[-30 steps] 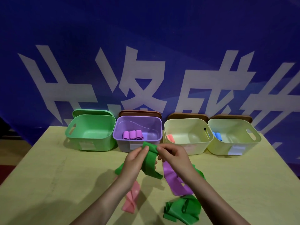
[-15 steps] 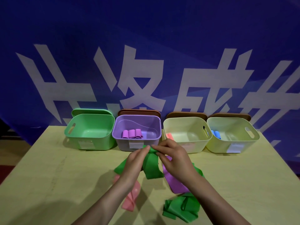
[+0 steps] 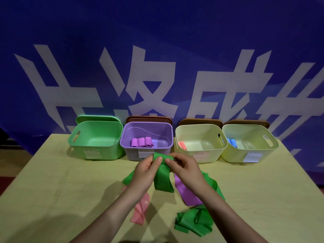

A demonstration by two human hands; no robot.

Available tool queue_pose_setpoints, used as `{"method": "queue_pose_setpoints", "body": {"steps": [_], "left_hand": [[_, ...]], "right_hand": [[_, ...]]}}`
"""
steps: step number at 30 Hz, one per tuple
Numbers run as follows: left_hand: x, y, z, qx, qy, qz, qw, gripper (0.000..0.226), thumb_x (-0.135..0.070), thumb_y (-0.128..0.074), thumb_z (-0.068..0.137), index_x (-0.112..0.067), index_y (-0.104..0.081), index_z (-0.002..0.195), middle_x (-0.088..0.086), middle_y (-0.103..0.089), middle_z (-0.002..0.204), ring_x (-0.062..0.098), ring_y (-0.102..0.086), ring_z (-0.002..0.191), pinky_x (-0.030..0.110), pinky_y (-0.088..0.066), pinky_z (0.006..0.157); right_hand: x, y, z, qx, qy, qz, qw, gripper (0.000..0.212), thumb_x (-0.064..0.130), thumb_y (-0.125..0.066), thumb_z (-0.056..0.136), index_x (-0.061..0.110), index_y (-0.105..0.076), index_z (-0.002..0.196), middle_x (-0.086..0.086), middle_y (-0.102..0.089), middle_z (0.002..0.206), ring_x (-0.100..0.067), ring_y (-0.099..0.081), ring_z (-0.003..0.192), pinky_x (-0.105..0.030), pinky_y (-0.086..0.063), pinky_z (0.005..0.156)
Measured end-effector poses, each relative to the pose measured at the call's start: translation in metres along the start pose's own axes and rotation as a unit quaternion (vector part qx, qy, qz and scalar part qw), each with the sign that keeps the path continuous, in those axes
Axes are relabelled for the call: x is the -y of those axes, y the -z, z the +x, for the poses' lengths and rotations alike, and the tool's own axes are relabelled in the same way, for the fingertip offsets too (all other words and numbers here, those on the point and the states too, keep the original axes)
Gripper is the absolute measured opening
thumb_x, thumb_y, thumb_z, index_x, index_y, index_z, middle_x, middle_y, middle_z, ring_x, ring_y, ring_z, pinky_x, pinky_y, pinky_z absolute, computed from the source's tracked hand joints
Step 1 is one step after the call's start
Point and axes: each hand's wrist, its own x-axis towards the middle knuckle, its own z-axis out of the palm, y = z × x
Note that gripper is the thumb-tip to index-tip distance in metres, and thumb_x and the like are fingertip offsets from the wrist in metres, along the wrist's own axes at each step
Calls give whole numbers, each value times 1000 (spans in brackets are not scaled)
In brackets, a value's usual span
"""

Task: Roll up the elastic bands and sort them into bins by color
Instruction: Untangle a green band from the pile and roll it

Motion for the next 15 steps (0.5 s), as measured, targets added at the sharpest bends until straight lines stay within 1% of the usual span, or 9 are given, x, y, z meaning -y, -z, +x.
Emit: {"method": "queue_pose_setpoints", "body": {"steps": [1, 3, 5, 7, 9, 10, 12, 13, 15], "left_hand": [[0, 0, 0, 1, -5, 6, 1000, 21, -12, -50, 96, -18, -70, 95, 4, -74, 92, 17, -68, 88, 27, -51, 77], [0, 1, -1, 0, -14, 9, 1000, 20, -12, -50, 96, -16, -70, 96, 7, -74, 93, 19, -67, 89, 30, -52, 79], [0, 1, -1, -3, -19, 1, 1000, 20, -12, -50, 96, -15, -70, 96, 6, -74, 93, 19, -68, 88, 34, -51, 81], [-1, 0, -2, -12, -5, -30, 999, 19, -13, -51, 95, -16, -70, 96, 3, -74, 89, 16, -68, 85, 32, -52, 78], [-1, -2, -2, -26, 34, -80, 996, 19, -17, -52, 94, -15, -71, 100, 6, -74, 93, 18, -67, 86, 33, -52, 76], [-1, -2, -2, -28, 58, -108, 992, 21, -19, -53, 94, -13, -70, 104, 11, -73, 98, 22, -66, 88, 34, -52, 75], [-1, -3, -1, -26, 104, -145, 984, 29, -25, -52, 94, -8, -67, 112, 19, -70, 106, 27, -64, 86, 33, -52, 65], [-1, -3, -1, -25, 118, -155, 981, 31, -26, -52, 94, -6, -66, 114, 19, -69, 105, 26, -64, 84, 32, -52, 62], [0, -3, -2, -32, 120, -155, 980, 28, -24, -53, 94, -7, -67, 111, 11, -72, 95, 18, -65, 77, 32, -50, 64]], "right_hand": [[0, 0, 0, -9, 8, -8, 1000, 8, 19, -64, 89, 17, -72, 89, -7, -67, 75, -13, -59, 68, -37, -50, 69], [-1, -1, 1, -23, 36, -37, 998, 13, 28, -62, 85, 18, -71, 84, -2, -65, 73, -14, -57, 68, -38, -49, 67], [-2, -3, 1, -33, 62, -54, 996, 21, 35, -59, 83, 16, -70, 83, 1, -63, 72, -9, -54, 67, -34, -46, 65], [-2, -5, 1, -41, 65, -45, 996, 19, 36, -59, 83, 20, -70, 83, 3, -65, 73, -7, -54, 67, -31, -46, 65], [0, -8, 1, -48, 59, -18, 997, 10, 30, -62, 84, 29, -72, 86, 6, -69, 78, -10, -59, 71, -31, -49, 68], [2, -9, 2, -52, 61, -9, 997, 12, 27, -62, 84, 32, -72, 90, 7, -70, 82, -11, -61, 74, -30, -50, 70], [3, -9, 4, -66, 77, -10, 995, 21, 22, -65, 84, 35, -71, 99, 2, -70, 87, -9, -60, 75, -23, -50, 72], [3, -8, 5, -70, 88, -15, 993, 25, 17, -67, 84, 34, -70, 103, -3, -68, 87, -7, -57, 74, -19, -47, 71], [1, -6, 7, -67, 108, -28, 991, 32, 7, -69, 83, 28, -70, 108, -9, -62, 86, -5, -53, 74, -14, -42, 72]]}}
